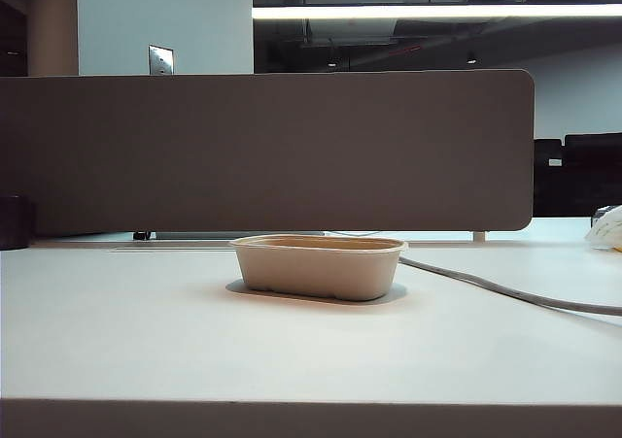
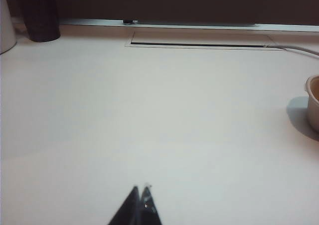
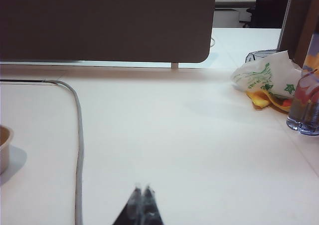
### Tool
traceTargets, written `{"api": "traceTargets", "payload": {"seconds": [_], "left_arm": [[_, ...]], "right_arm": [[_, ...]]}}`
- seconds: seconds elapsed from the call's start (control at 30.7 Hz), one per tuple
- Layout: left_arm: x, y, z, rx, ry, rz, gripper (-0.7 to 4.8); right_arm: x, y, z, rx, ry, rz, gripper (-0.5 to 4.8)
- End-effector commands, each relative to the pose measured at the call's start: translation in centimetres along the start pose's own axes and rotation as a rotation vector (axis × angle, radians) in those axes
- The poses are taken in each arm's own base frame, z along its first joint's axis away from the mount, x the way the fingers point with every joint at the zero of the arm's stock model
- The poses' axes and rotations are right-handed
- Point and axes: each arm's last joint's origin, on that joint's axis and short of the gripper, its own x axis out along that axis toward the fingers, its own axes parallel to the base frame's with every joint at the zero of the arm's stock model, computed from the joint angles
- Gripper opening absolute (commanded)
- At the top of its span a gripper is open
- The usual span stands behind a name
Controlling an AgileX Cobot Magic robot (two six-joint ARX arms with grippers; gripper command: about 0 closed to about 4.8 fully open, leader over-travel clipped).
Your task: Take out the cleaning sponge from the paper lunch box and place it on the table.
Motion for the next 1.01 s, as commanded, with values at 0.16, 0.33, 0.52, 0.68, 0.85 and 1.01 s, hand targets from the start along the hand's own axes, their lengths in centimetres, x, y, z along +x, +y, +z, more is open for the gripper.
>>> {"api": "traceTargets", "payload": {"seconds": [0.16,0.33,0.52,0.68,0.85,1.01], "left_arm": [[0.0,0.0,0.1,0.001,-0.009,0.004,-0.05],[0.0,-0.7,0.1,0.01,-0.006,-0.06,-0.05],[-0.4,-2.8,-0.1,0.037,0.003,-0.288,-0.05],[-0.9,-4.1,-0.2,0.054,0.008,-0.434,-0.05],[-1.0,-4.3,-0.2,0.056,0.012,-0.459,-0.05],[-0.9,-4.4,-0.3,0.059,0.022,-0.457,-0.05]], "right_arm": [[0.0,0.0,0.2,-0.002,-0.017,0.003,-0.08],[0.0,0.0,0.2,0.009,-0.016,0.008,-0.08],[0.0,0.4,0.2,0.009,-0.011,0.128,-0.08],[-0.1,0.6,0.2,0.144,0.003,0.187,-0.09],[-0.2,0.6,0.9,0.319,0.005,0.211,-0.09],[-0.8,1.0,2.8,0.303,-0.003,0.293,-0.09]]}}
